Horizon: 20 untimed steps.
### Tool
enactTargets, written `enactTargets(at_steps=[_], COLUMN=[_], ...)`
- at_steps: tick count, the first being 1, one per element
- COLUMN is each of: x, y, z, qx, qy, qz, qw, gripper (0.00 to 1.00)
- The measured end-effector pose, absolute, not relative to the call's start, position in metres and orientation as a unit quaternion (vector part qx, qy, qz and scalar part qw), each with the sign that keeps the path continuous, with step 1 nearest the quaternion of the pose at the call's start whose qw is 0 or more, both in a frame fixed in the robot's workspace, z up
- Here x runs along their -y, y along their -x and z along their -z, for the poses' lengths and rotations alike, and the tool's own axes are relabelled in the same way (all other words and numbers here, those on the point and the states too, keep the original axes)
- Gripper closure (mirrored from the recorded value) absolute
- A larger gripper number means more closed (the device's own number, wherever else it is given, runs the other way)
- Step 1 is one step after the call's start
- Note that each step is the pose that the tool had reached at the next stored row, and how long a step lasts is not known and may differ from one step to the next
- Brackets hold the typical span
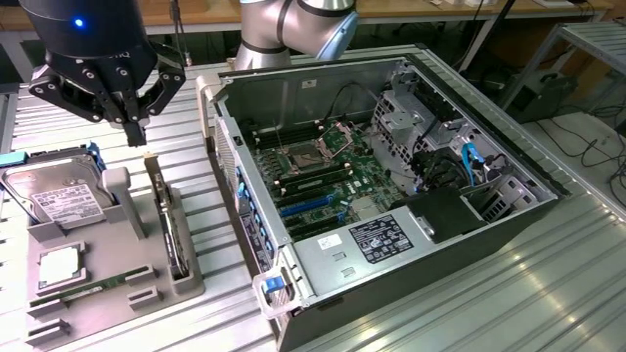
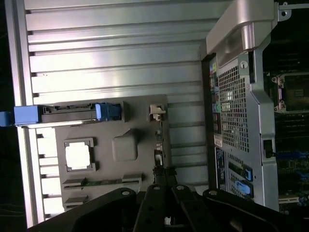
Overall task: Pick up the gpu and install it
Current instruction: 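Reach for the gpu, then pick up the gpu and move the gpu toward the slot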
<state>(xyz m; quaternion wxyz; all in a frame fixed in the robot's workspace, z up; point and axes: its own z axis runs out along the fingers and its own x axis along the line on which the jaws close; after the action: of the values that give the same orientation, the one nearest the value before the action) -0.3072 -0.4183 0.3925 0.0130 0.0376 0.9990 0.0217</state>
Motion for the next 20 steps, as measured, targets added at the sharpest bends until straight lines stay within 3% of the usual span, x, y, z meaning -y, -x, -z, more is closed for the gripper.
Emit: enactTargets(at_steps=[10, 20], x=[0.439, 0.439], y=[0.309, 0.310], z=[-0.391, -0.391], qx=[-0.999, -0.999], qy=[-0.038, -0.037], qz=[-0.022, -0.022], qw=[0.013, 0.013], gripper=[0.89, 0.89])
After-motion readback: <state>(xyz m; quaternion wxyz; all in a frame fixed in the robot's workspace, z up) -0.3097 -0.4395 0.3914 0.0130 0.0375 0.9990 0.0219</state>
